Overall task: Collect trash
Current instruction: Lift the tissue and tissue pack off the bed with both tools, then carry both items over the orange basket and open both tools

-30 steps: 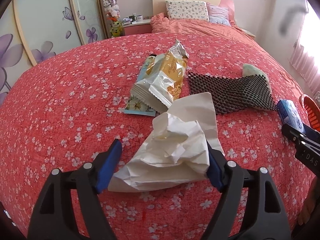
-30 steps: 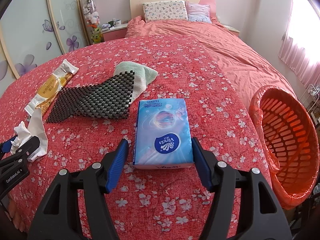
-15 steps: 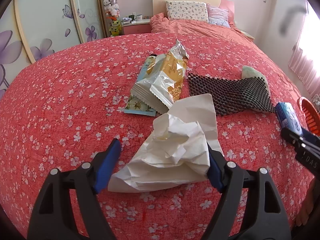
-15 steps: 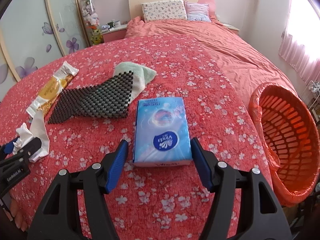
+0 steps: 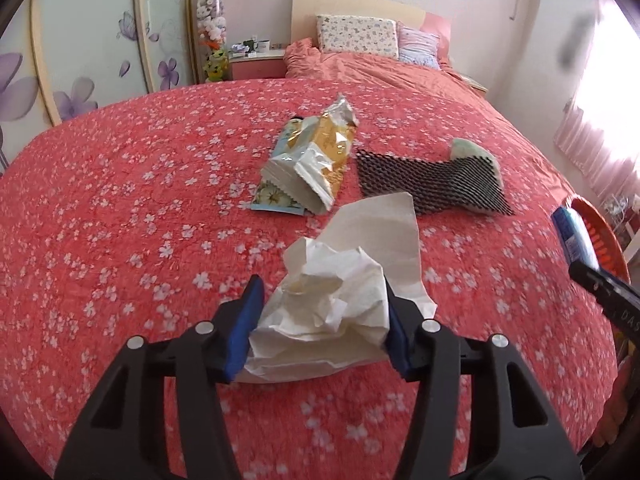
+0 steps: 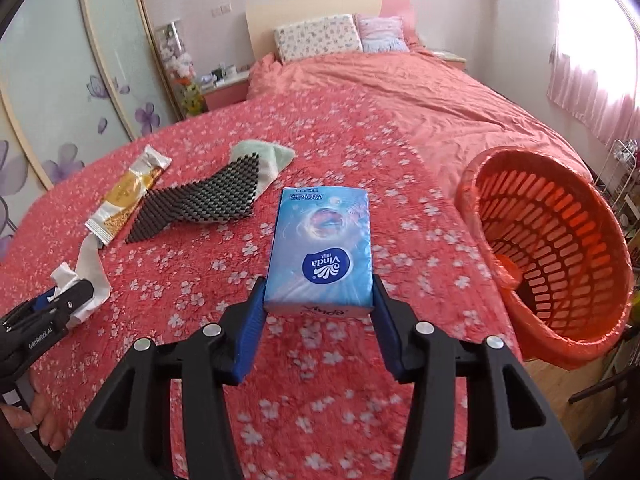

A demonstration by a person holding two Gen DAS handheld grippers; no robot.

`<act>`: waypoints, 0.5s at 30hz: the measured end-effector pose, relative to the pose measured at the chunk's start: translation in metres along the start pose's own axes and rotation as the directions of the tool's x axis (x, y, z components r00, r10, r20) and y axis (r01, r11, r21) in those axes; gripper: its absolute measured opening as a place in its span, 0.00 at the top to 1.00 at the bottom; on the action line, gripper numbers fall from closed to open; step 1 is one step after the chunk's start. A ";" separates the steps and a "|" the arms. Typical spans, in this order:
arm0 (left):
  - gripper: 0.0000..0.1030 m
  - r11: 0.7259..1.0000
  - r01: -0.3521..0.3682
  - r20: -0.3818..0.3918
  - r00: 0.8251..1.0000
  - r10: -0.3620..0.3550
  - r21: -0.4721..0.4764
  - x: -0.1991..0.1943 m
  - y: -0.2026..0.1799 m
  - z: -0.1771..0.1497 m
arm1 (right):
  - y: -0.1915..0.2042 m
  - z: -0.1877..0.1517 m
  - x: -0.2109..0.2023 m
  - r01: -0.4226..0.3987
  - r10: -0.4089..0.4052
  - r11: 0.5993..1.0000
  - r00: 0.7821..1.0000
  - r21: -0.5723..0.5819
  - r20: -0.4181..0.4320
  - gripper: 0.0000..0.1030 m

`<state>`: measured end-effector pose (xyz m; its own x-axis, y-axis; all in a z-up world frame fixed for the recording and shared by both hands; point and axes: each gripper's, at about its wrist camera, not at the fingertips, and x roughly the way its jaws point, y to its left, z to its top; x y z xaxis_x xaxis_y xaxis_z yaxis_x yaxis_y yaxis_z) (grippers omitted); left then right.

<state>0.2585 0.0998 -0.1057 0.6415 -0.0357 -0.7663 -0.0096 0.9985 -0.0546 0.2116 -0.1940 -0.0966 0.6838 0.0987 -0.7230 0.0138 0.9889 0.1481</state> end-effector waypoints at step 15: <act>0.51 0.992 0.078 0.060 0.995 -0.084 0.100 -0.020 -0.072 0.028 | -0.036 0.010 -0.034 0.084 -0.078 0.996 0.989 -0.040 0.126 0.51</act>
<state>0.2679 0.0294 -0.0683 0.6853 -0.1169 -0.7188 0.1168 0.9919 -0.0498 0.1948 -0.2337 -0.0704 0.7668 0.0061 -0.6419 0.0419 0.9974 0.0594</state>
